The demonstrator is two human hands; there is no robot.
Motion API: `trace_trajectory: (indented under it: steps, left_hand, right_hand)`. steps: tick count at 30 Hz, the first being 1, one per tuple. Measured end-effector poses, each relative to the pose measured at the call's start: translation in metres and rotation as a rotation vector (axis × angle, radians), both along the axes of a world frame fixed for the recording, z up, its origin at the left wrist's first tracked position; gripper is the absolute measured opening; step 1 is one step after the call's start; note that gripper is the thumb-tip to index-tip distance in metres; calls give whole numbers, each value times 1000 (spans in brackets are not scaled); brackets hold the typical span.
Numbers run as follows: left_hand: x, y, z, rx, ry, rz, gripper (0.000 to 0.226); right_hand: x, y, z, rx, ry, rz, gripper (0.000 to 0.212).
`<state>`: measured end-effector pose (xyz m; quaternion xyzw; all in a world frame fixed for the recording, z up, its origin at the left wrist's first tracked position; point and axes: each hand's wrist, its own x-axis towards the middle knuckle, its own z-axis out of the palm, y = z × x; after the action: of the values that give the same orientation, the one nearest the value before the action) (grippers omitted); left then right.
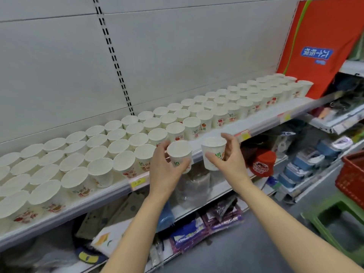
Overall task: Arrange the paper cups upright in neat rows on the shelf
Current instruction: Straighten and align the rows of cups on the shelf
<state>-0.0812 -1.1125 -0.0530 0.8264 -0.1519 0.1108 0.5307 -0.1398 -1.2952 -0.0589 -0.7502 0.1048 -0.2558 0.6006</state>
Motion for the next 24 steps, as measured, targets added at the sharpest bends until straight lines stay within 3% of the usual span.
trace_trajectory:
  steps: [7,10,24]
  left_hand:
    - [46,-19,-12,411,-222,176,74]
    - [59,-19,-19,581,-238,262,76]
    - [60,-32,-32,885,-298,507,74]
  right_hand:
    - [55,-22,-10,-183,32,31,67]
    - [74,-26,-17,-208,36,53,69]
    - [118,-19,-34,-361,22,150,75]
